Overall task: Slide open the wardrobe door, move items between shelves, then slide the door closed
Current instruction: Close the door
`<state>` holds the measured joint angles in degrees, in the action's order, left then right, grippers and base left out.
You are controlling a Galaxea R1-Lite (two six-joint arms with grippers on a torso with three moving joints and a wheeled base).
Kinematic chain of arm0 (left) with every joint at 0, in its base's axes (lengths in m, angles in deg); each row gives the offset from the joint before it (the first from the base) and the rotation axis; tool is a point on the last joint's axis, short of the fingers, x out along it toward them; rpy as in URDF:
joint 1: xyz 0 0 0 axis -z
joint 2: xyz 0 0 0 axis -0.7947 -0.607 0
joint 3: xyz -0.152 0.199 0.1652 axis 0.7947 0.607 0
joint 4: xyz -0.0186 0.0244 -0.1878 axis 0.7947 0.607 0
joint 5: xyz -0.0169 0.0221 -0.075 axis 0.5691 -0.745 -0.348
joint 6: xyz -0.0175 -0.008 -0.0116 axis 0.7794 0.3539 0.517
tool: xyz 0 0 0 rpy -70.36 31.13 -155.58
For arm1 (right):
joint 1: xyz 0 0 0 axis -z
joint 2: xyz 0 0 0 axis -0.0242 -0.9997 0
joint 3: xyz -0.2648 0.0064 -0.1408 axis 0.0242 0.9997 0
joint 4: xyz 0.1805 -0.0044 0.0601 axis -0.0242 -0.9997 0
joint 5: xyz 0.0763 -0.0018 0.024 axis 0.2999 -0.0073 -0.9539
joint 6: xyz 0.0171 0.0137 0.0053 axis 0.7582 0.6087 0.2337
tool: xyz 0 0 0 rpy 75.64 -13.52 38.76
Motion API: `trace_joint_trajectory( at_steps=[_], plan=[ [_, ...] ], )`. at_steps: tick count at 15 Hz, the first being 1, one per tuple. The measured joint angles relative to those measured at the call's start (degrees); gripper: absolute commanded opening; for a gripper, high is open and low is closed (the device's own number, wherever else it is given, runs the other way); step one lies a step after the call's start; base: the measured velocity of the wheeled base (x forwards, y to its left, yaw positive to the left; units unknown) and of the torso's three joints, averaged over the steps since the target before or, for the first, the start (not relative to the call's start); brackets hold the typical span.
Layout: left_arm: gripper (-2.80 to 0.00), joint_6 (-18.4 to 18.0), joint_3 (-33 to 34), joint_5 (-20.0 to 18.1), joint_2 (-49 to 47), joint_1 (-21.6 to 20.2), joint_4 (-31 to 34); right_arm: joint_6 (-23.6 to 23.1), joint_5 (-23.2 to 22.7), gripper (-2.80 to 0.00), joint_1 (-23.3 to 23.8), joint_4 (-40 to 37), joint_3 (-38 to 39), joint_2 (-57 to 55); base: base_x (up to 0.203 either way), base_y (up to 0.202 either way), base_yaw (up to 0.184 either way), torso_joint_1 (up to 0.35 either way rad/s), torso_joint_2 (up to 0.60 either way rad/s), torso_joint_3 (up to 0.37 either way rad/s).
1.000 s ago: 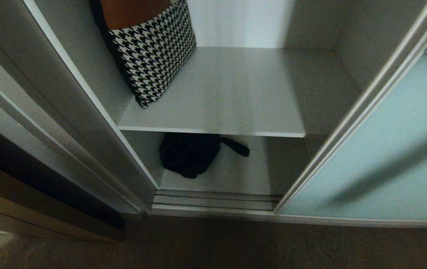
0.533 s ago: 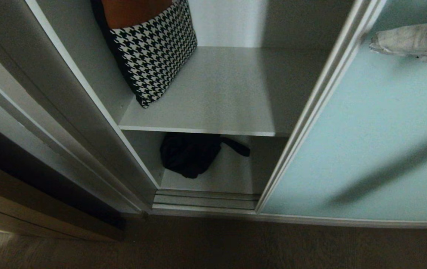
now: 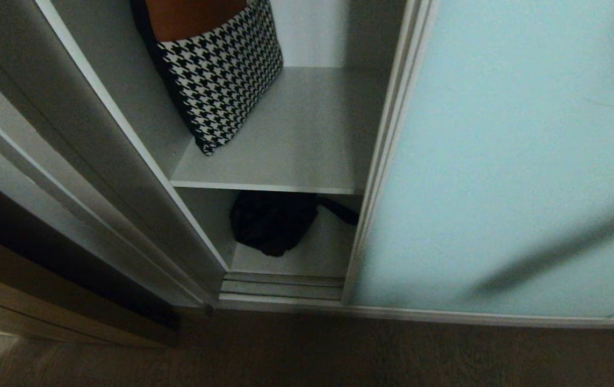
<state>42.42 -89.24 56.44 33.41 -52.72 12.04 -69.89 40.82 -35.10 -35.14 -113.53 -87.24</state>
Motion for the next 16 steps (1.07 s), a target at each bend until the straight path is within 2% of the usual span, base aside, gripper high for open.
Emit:
trace_joint_trajectory(
  at_steps=[4, 7, 11, 13, 16],
  plan=[
    [-2.80, 0.0, 0.0, 0.0, 0.0, 0.0, 0.0, -2.3, 0.6, -2.80, 19.7, -1.7, -0.6, 4.7, 0.000, 0.000, 0.000, 0.000, 0.00, 0.000],
    [-2.80, 0.0, 0.0, 0.0, 0.0, 0.0, 0.0, -5.5, 0.8, -2.80, 37.5, -1.8, -0.8, 6.2, 0.000, 0.000, 0.000, 0.000, 0.00, 0.000],
    [-2.80, 0.0, 0.0, 0.0, 0.0, 0.0, 0.0, -8.4, 0.7, -2.80, 63.7, -1.2, 0.0, 6.3, 0.000, 0.000, 0.000, 0.000, 0.00, 0.000],
    [-2.80, 0.0, 0.0, 0.0, 0.0, 0.0, 0.0, -9.4, 0.7, -2.80, 75.7, 1.3, 0.6, 5.1, 0.000, 0.000, 0.000, 0.000, 0.00, 0.000],
    [-2.80, 0.0, 0.0, 0.0, 0.0, 0.0, 0.0, -10.7, 0.7, -2.80, 91.0, 7.7, 1.4, 1.3, 0.000, 0.000, 0.000, 0.000, 0.00, 0.000]
  ],
)
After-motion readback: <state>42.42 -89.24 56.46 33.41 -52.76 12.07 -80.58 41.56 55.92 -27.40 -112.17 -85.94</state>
